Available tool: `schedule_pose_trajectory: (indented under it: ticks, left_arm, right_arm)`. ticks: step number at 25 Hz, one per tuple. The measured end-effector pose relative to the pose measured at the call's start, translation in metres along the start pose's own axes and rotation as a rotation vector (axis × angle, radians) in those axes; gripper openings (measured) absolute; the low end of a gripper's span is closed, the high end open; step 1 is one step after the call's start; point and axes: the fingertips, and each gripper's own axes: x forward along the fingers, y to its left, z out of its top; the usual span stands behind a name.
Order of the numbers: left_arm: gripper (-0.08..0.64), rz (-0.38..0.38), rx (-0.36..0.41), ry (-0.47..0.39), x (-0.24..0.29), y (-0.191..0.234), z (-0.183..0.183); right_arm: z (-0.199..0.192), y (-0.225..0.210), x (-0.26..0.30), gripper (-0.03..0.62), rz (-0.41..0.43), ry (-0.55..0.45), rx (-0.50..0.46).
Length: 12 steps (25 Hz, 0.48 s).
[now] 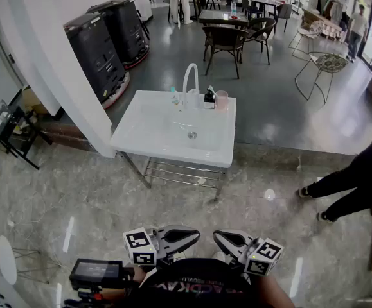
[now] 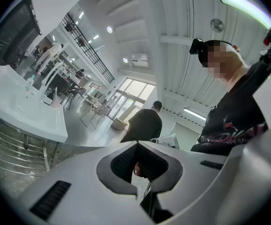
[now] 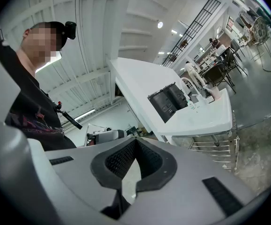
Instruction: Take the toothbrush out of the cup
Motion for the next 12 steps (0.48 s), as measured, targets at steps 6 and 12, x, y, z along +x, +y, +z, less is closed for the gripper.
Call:
schedule_pose_trajectory:
  ticks: [6,12]
  left_arm:
    - [0.009,0.001,0.001,-0.002,0.0012,-0.0031,-0.0017]
    - [0.008,0.009,0.006,-0.003,0.0038,-0.0055,-0.0030]
  right_arm:
    - [-0.0004,0.0015,-0.0038,0.009,0.002,-0.001,-0.009]
    - [0.0030,0.0046,-0.0066,0.009,0.027,-0.014,-0.014]
